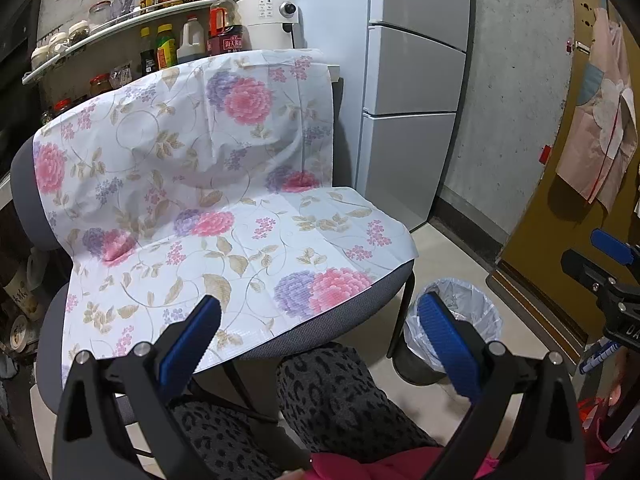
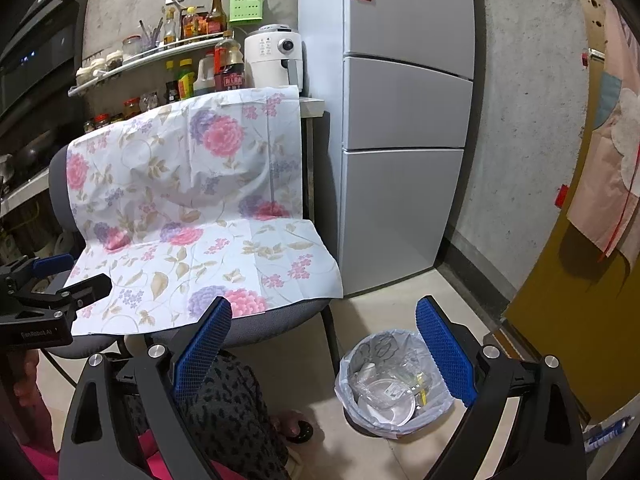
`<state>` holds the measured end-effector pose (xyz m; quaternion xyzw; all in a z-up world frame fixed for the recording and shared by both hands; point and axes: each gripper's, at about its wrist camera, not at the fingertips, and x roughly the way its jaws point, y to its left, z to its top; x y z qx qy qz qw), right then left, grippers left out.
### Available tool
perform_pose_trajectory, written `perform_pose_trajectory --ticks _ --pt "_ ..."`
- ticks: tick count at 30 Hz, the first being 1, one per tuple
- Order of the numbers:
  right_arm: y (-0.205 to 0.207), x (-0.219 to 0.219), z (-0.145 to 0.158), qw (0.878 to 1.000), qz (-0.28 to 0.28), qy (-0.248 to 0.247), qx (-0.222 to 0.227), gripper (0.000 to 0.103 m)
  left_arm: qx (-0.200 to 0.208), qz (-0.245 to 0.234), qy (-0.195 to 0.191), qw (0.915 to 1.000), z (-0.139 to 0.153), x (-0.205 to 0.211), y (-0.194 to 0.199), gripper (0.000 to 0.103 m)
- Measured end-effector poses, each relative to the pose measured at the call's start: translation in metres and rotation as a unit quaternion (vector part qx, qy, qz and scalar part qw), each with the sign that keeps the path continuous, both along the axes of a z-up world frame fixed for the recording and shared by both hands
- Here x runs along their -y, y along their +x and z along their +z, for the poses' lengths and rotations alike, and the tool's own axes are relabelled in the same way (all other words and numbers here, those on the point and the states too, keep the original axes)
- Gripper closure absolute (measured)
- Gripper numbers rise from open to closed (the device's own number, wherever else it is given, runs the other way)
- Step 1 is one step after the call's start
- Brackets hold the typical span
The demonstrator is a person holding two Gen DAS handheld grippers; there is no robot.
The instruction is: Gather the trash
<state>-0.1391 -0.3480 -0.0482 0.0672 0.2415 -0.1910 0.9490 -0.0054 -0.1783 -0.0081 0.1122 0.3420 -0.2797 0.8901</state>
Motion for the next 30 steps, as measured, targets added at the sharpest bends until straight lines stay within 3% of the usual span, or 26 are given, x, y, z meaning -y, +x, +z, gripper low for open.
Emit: perform_pose_trajectory --ticks 30 --pt "0.001 -0.0011 -0.0021 1.0 -0.008 0.004 0.003 0.01 -0.004 0.0 -0.004 1.0 -0.0005 -0.0041 0.003 0.007"
